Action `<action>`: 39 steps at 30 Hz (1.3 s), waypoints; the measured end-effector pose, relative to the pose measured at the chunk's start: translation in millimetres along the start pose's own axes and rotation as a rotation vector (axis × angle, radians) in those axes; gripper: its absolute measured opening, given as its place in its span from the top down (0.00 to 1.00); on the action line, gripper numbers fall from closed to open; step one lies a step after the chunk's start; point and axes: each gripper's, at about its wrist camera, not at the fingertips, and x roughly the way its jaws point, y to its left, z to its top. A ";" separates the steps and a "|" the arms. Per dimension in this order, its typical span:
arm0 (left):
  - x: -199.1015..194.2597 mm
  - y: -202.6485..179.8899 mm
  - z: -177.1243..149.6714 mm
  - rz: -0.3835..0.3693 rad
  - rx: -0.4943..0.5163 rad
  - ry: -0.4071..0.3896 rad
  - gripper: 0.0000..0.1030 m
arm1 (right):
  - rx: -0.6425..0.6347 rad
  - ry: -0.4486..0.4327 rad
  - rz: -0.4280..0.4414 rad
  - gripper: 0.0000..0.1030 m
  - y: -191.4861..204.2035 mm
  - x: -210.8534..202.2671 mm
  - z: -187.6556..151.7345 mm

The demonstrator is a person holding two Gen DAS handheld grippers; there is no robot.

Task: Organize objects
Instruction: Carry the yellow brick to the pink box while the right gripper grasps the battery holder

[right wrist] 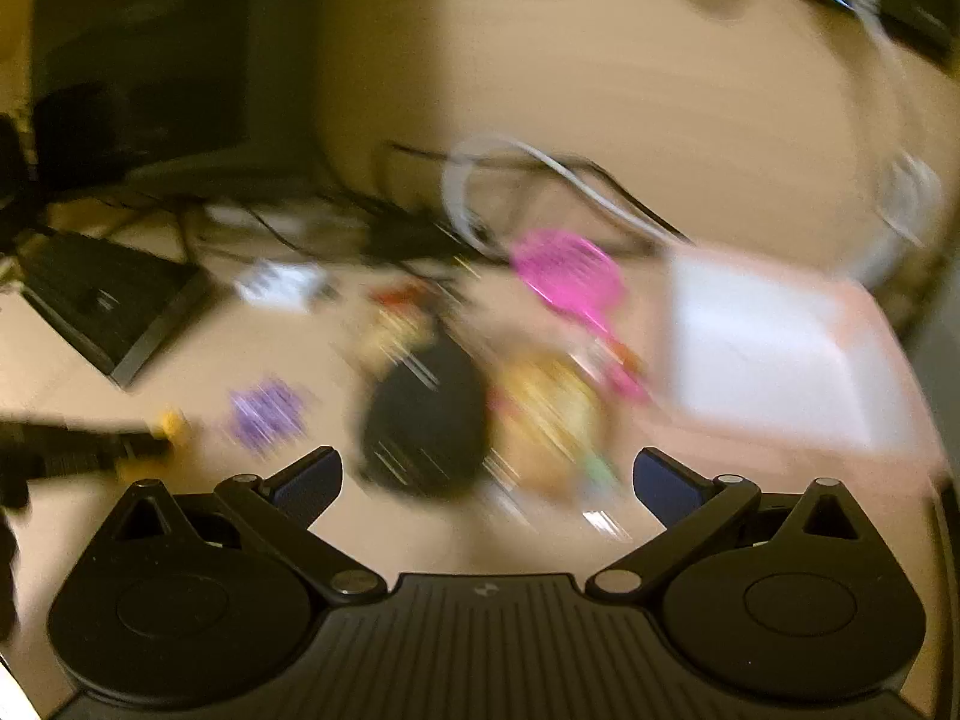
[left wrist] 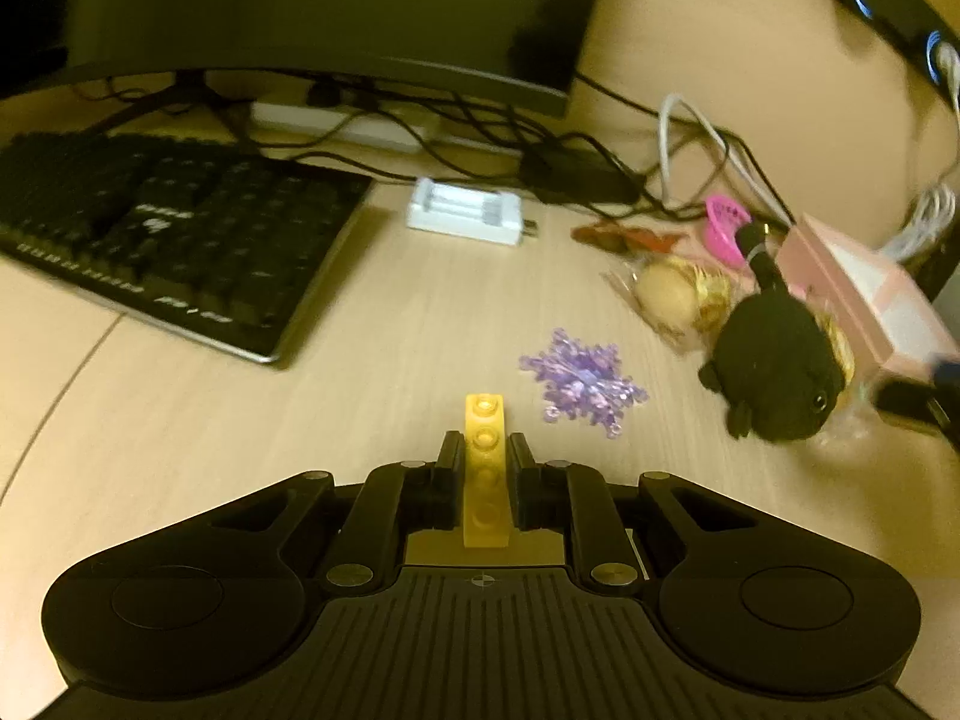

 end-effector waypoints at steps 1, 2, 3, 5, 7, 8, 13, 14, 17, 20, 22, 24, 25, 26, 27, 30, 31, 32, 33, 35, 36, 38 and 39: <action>-5.1 4.8 0.3 -0.003 -0.017 -0.006 0.83 | -0.004 -0.003 0.021 0.00 11.5 7.7 12.1; -9.6 9.8 0.5 -0.004 -0.032 -0.011 0.83 | -0.005 -0.002 0.046 0.00 22.3 16.8 23.6; -14.0 15.0 0.5 -0.002 -0.047 -0.015 0.83 | -0.005 -0.001 0.072 0.00 34.8 28.6 35.3; -22.0 25.1 -0.4 -0.004 -0.071 -0.027 0.83 | -0.014 -0.008 0.085 0.00 58.5 51.4 52.3; -29.4 37.6 -2.2 -0.005 -0.100 -0.042 0.83 | -0.033 -0.008 0.080 0.00 85.1 79.5 65.6; -32.9 43.3 -3.9 -0.004 -0.111 -0.050 0.83 | -0.043 -0.005 0.078 0.00 96.5 93.8 69.9; -47.4 70.4 -17.7 0.020 -0.184 -0.040 0.83 | -0.017 -0.001 0.061 0.00 132.2 156.6 84.2; -50.3 74.0 -20.5 0.020 -0.195 -0.031 0.83 | 0.002 0.004 0.062 0.00 135.3 166.1 86.7; -58.0 78.9 -24.5 0.017 -0.192 -0.024 0.83 | 0.022 0.014 0.028 0.00 144.1 191.3 92.9; -63.2 78.9 -24.7 0.010 -0.178 -0.032 0.83 | 0.051 0.033 0.020 0.00 147.1 212.7 98.6; -63.8 78.3 -25.1 0.000 -0.175 -0.035 0.83 | 0.063 0.070 0.022 0.01 145.5 225.6 101.5; -62.5 77.2 -25.1 -0.013 -0.170 -0.030 0.83 | 0.079 0.113 0.051 0.08 142.5 232.2 100.6; -61.8 75.9 -25.3 -0.019 -0.168 -0.027 0.83 | 0.060 0.114 0.044 0.08 143.6 230.2 99.4; -60.5 75.0 -25.4 -0.027 -0.166 -0.023 0.83 | 0.040 0.125 0.051 0.08 144.0 227.4 97.8; -58.5 74.1 -25.1 -0.037 -0.165 -0.020 0.83 | 0.025 0.138 0.066 0.08 143.3 222.5 95.3; -52.2 69.3 -25.1 -0.066 -0.162 -0.011 0.83 | -0.015 0.145 0.067 0.08 141.4 193.1 86.9; -49.6 67.0 -25.3 -0.080 -0.159 -0.005 0.83 | -0.017 0.139 0.092 0.08 139.0 177.8 85.3; -46.2 64.1 -25.3 -0.093 -0.154 0.004 0.83 | -0.019 0.132 0.120 0.08 136.7 160.8 83.4; -42.5 60.4 -25.2 -0.104 -0.145 0.018 0.83 | -0.031 0.121 0.143 0.08 134.8 139.9 80.6; -37.5 50.5 -25.6 -0.127 -0.108 0.041 0.83 | -0.063 0.095 0.157 0.08 129.3 101.2 74.1; -35.5 44.8 -25.7 -0.140 -0.085 0.047 0.83 | -0.078 0.084 0.158 0.08 123.8 79.7 68.8; -31.8 31.4 -26.4 -0.171 -0.034 0.063 0.83 | -0.093 0.075 0.144 0.08 111.4 50.1 58.4; -29.7 22.5 -27.4 -0.191 -0.008 0.075 0.83 | -0.093 0.075 0.124 0.08 102.9 38.1 51.8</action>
